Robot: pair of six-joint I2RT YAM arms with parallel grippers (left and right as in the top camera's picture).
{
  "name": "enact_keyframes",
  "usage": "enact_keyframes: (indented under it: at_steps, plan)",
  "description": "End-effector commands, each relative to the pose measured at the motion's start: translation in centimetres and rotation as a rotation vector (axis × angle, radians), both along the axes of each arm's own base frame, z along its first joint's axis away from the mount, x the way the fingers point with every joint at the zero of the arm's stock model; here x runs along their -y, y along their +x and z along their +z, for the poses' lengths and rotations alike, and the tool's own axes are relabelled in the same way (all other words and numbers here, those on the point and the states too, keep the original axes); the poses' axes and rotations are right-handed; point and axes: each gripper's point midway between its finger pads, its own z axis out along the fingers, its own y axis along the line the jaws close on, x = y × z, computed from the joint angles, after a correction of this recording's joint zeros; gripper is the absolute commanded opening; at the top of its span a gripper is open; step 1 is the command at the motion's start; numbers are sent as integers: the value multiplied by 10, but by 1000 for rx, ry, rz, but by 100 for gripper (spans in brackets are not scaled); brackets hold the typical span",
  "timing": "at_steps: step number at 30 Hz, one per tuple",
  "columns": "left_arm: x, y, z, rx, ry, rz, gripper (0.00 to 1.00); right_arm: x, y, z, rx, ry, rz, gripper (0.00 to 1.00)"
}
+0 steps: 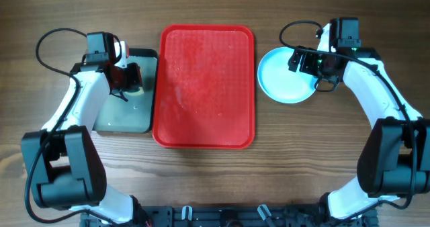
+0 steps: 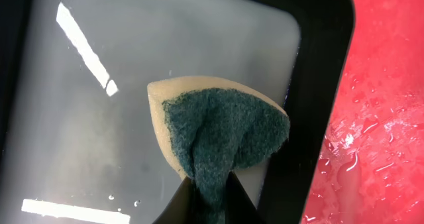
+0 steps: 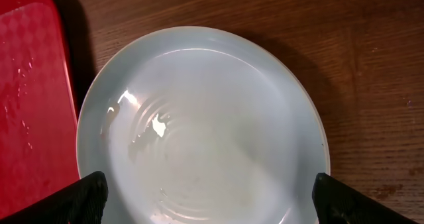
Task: Clean dirty plates on tray and stack at the side
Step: 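Lower the light-blue plate onto the stack and hold it, right gripper, then release the sponge into the black tray and lift left gripper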
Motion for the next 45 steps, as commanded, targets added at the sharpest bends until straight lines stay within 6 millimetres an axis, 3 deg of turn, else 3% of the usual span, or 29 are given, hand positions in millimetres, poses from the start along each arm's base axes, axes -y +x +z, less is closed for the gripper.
enact_keyframes:
  at_steps: [1,17,21,24,27,31,34,39,40,41,45]
  plan:
    - [1,-1,-7,-14,3,-15,8,-3,7,1,15,9,12,100]
    - [2,-7,-26,-75,-9,-7,9,-3,7,2,16,9,12,100]
    - [2,-8,-32,-90,-11,-7,14,-3,7,2,16,9,12,100]
    - [2,-6,-32,-79,-10,-7,28,-3,7,2,16,9,12,100]
    - [2,-5,-31,-76,-10,-7,36,-3,7,2,16,9,12,100]
    - [1,0,-27,-58,-9,-8,58,-3,7,2,16,9,12,100]
    - [8,14,-3,5,-44,-23,68,-3,7,2,16,9,12,100]
    - [12,48,74,225,-59,-46,80,-3,7,2,16,9,12,100]
    - [11,54,93,281,-52,-48,85,-3,7,2,16,9,12,100]
    - [10,57,106,322,-47,-50,100,-3,7,2,16,9,12,100]
    - [10,59,129,391,-36,-51,100,-3,7,2,16,9,12,100]
